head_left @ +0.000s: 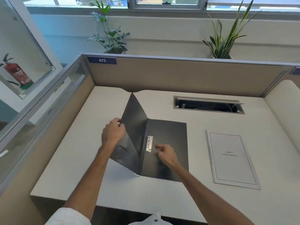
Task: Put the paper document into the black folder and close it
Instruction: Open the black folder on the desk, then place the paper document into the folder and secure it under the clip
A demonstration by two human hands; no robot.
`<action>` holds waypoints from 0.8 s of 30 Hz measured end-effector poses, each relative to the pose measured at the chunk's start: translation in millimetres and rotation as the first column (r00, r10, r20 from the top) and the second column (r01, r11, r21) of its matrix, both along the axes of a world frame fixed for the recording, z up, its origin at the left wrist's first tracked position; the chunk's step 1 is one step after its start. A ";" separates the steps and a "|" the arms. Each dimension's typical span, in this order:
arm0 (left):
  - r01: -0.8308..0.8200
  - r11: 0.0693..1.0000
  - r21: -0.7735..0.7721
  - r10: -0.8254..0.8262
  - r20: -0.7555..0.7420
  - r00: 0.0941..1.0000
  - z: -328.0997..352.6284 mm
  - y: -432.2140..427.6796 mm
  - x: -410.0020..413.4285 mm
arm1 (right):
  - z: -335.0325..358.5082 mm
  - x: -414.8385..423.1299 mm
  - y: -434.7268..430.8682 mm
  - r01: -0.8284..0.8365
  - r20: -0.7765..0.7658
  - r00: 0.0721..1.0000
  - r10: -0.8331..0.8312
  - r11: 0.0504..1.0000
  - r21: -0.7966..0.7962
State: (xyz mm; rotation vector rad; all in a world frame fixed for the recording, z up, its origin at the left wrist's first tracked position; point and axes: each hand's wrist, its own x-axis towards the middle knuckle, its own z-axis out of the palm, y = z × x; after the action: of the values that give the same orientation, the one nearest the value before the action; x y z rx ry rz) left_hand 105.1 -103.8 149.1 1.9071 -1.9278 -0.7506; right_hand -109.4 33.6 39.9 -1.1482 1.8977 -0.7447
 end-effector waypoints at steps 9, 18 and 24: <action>-0.087 0.996 -0.029 0.091 0.160 0.983 -68.1 -19.8 63.1 | -57.6 -25.9 6.3 -0.250 -0.423 0.862 0.279 0.960 0.123; -0.048 0.997 0.054 0.037 0.184 0.982 -154.2 -6.4 75.4 | -103.6 -38.1 22.5 -0.356 -0.556 0.725 0.405 0.913 0.201; -0.019 0.997 0.070 0.004 0.213 0.977 -192.0 0.1 78.5 | -109.1 -44.9 24.1 -0.371 -0.590 0.704 0.396 0.913 0.170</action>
State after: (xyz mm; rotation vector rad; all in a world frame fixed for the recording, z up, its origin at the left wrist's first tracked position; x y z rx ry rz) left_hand 183.6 -103.8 -42.8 2.1165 -2.0364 -0.6429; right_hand -154.4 57.7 -69.2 -1.8555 2.0462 -0.0802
